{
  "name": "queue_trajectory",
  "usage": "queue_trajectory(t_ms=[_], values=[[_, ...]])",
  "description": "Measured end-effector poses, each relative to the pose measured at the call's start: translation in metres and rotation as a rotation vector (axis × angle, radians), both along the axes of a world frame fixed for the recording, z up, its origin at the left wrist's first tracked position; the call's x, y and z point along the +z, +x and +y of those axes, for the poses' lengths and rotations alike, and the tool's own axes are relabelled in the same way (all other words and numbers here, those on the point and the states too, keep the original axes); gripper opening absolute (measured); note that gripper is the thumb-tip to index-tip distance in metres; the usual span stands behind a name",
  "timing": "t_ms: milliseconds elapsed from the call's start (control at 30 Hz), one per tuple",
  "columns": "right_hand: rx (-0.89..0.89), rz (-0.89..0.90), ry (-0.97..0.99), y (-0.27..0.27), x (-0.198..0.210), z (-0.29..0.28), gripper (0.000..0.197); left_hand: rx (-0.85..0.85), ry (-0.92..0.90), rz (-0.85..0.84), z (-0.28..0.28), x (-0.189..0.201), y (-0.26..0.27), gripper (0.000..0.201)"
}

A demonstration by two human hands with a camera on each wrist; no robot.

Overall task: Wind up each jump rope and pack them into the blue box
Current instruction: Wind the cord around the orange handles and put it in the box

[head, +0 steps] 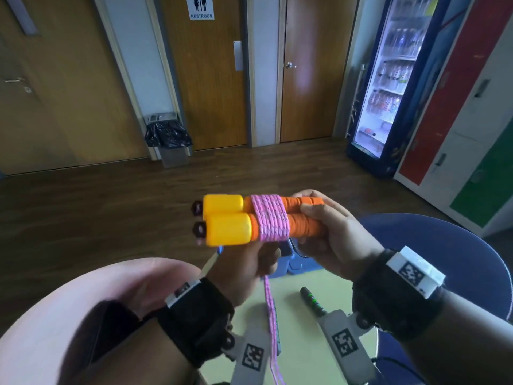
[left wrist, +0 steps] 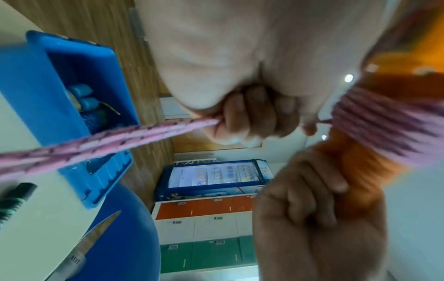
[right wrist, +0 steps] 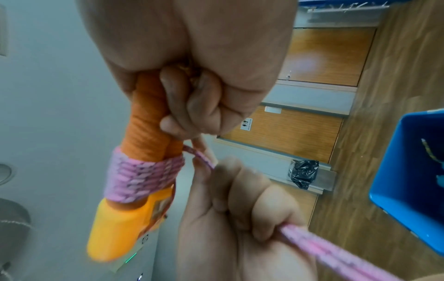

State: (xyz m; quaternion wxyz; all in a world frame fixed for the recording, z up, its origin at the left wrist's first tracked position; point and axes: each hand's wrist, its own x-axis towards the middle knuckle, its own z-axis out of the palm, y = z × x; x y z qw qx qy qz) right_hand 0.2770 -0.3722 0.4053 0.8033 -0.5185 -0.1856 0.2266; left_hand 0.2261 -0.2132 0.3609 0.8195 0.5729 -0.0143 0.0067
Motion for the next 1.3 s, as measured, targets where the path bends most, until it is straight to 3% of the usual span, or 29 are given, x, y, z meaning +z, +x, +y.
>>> queue_trajectory(t_ms=[67,200,333,467,700,833,933,1033,1100,1200,1300], values=[[-0.097,0.021,0.026,-0.005,-0.001,0.008,0.020,0.067,0.036,-0.055,-0.012,0.005,-0.002,0.033],[-0.232,0.005,-0.010,-0.016,-0.002,0.023,0.010,0.221,0.323,-0.041,-0.008,0.001,-0.007,0.024],[-0.351,-0.001,-0.077,-0.022,-0.008,0.034,0.006,0.257,0.440,-0.034,-0.006,-0.004,-0.013,0.037],[-0.498,-0.027,-0.155,-0.021,-0.013,0.037,0.007,0.188,0.538,-0.138,-0.006,-0.010,-0.022,0.036],[-0.646,-0.206,-0.389,-0.007,-0.031,0.020,0.007,0.097,0.591,-0.081,-0.003,-0.013,-0.023,0.033],[-0.680,-0.376,-0.571,-0.002,-0.036,0.000,0.010,0.025,0.837,-0.078,-0.005,-0.008,-0.016,0.031],[-0.645,-0.527,-0.743,0.004,-0.034,-0.023,0.013,-0.036,1.163,-0.150,-0.013,0.006,-0.011,0.030],[-0.499,-0.670,-0.952,0.013,-0.033,-0.046,0.017,-0.054,1.571,-0.328,-0.025,0.020,0.004,0.036],[-0.395,-0.722,-1.043,0.021,-0.032,-0.059,0.019,-0.060,1.786,-0.423,-0.035,0.026,0.019,0.030],[-0.302,-0.747,-1.099,0.036,-0.031,-0.081,0.017,-0.143,1.854,-0.509,-0.052,0.034,0.039,0.026],[-0.218,-0.740,-1.105,0.054,-0.032,-0.106,0.017,-0.248,1.897,-0.649,-0.066,0.031,0.061,0.035]])
